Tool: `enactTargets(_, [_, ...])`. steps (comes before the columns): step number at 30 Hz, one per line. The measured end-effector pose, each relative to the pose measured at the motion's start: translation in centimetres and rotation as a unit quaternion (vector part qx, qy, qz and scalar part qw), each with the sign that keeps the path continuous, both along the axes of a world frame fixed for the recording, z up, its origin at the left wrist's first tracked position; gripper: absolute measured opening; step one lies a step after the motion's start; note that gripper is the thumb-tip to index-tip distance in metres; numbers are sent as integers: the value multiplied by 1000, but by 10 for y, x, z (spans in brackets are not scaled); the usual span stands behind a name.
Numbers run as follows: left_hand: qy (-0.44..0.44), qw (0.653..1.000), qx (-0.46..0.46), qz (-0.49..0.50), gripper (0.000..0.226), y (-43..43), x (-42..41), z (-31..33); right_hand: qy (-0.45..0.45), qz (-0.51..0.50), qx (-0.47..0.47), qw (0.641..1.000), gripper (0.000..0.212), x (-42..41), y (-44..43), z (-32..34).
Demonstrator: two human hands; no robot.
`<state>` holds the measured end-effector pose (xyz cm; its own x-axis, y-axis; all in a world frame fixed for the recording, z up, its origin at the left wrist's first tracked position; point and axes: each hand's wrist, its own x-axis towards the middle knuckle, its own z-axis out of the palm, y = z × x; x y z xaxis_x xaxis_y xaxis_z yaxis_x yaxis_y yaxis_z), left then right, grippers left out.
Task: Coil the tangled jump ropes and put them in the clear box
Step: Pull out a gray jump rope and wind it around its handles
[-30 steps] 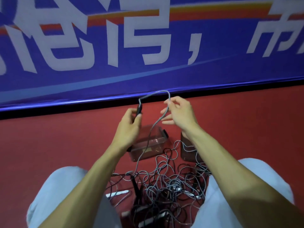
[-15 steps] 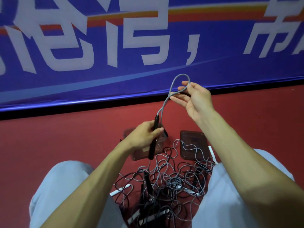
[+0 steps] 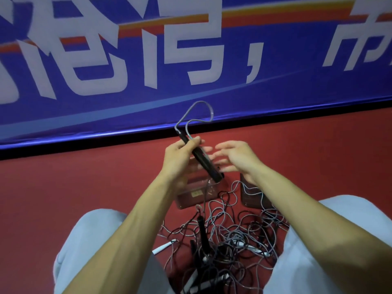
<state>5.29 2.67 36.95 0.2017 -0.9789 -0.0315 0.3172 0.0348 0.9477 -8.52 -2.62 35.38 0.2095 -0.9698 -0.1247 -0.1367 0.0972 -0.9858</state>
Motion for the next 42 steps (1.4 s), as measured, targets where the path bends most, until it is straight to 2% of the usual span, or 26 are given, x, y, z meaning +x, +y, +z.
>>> enactTargets(3, [95, 996, 4, 0, 12, -2, 9, 3, 137, 131, -14, 982, 32, 5, 6, -12])
enactTargets(5, [163, 987, 2, 1, 13, -3, 17, 4, 185, 204, -15, 961, 23, 5, 12, -16])
enactTargets(8, [219, 975, -18, 9, 15, -4, 27, 6, 136, 260, -13, 956, 16, 4, 16, -23])
enactTargets(11, [180, 983, -30, 30, 19, -7, 29, 5, 122, 214, -23, 969, 17, 8, 16, -23])
enactTargets(13, [119, 991, -27, 44, 23, -9, 27, 3, 106, 157, -45, 981, 21, 11, 14, -17])
enactTargets(16, [-53, 997, -13, 50, 14, -8, 23, -1, -8, 55, -80, 995, 17, 10, 10, -3])
enactTargets(17, [-157, 986, -12, 48, 9, -8, 24, -4, -35, 31, -91, 995, 15, 7, 9, 2])
enactTargets(19, [-379, 925, -19, 27, 8, -10, 24, -14, -52, 1, -94, 994, 15, 1, 7, 11])
enactTargets(20, [-441, 897, -14, 9, 9, -10, 23, -18, -60, -14, -87, 994, 15, -1, 7, 14])
enactTargets(21, [-461, 887, -5, -6, 12, -8, 20, -20, -78, -31, -79, 993, 14, -3, 7, 17])
enactTargets(25, [-401, 914, -8, -68, 10, -2, 11, -20, -143, -50, -53, 987, 11, -10, 6, 25])
enactTargets(30, [-383, 907, -9, -175, 12, 4, 1, -21, -268, -79, -19, 960, 13, -17, 1, 30])
enactTargets(35, [-387, 908, -36, -154, 12, 3, -1, -22, -367, -124, 17, 922, 11, -21, -7, 32])
enactTargets(38, [-319, 937, -42, -140, 8, 7, -5, -22, -350, -122, 7, 929, 8, -19, -7, 27])
enactTargets(42, [-152, 987, -31, -52, 9, 13, -8, -14, -188, -85, 11, 978, 20, -17, 0, 13])
